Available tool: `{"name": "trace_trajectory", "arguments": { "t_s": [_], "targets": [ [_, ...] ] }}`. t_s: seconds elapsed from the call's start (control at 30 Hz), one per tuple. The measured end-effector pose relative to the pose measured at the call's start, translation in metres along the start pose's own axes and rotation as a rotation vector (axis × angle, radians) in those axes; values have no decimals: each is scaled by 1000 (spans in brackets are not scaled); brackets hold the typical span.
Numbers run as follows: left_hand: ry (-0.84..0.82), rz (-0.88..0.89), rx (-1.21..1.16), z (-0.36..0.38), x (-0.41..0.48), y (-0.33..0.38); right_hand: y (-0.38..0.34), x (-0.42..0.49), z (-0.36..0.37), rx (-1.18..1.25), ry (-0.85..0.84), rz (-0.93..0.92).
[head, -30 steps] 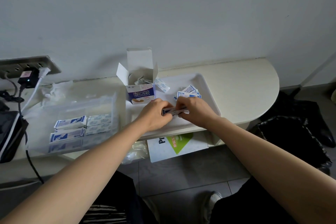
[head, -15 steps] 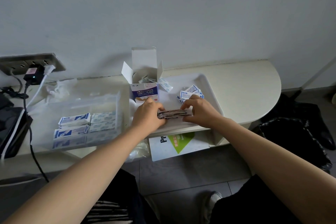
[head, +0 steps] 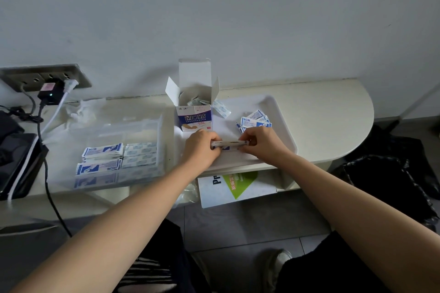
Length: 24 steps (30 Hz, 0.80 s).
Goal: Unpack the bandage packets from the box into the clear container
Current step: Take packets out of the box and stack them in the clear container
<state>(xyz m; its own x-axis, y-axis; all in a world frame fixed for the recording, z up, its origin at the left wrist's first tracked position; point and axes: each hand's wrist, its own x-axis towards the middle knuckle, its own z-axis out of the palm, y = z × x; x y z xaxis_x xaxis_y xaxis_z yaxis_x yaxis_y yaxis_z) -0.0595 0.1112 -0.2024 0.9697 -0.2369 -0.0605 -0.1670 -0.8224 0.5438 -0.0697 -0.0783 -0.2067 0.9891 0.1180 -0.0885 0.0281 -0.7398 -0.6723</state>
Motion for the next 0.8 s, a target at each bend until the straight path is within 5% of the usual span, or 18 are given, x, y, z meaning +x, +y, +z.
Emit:
{"name": "trace_trajectory", "arguments": {
  "t_s": [0.4, 0.8],
  "targets": [
    [-60, -34, 8, -3, -2, -4, -2, 0, 3, 3, -3, 22],
    [-59, -59, -338, -74, -14, -1, -73, -6, -18, 687, -28, 114]
  ]
}}
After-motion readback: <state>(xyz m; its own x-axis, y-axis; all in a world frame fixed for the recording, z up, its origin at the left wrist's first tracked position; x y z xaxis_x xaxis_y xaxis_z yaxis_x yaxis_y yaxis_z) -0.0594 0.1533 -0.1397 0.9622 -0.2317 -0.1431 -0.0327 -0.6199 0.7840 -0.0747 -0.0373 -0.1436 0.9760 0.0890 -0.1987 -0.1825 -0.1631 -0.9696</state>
